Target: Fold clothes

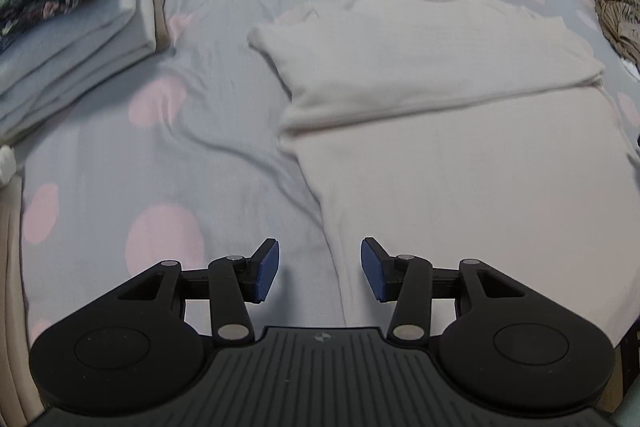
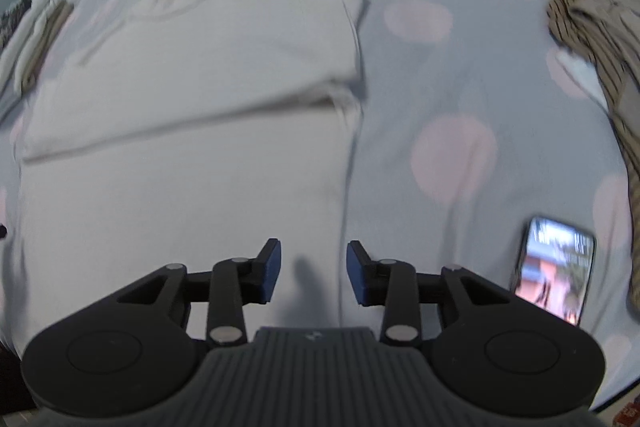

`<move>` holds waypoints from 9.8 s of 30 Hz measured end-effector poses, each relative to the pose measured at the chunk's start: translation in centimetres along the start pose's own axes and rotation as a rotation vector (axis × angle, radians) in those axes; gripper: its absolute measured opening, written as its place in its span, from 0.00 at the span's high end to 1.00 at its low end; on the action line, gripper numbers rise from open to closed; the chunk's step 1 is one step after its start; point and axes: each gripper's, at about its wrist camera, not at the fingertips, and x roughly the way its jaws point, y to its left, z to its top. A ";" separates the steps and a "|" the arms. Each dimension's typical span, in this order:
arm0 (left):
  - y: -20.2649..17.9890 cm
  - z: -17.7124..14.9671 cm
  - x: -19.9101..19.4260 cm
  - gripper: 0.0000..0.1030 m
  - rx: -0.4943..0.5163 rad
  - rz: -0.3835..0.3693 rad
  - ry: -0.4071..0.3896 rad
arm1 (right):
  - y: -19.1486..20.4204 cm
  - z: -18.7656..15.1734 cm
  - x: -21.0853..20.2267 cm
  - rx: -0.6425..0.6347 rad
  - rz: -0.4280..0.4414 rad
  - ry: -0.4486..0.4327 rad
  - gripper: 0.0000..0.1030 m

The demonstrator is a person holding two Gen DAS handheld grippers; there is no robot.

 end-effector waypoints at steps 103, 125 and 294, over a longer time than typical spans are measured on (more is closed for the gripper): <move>-17.9 -14.2 -0.5 0.40 0.989 0.169 -0.178 | 13.9 -23.5 0.4 -1.522 -0.310 -0.316 0.44; -13.7 -14.5 1.2 0.55 0.972 0.448 -0.013 | 10.4 -22.6 2.5 -1.574 -0.606 -0.172 0.49; -6.2 24.2 14.6 0.65 -0.005 -0.153 -0.372 | 14.1 22.9 13.4 -0.260 0.138 -0.378 0.84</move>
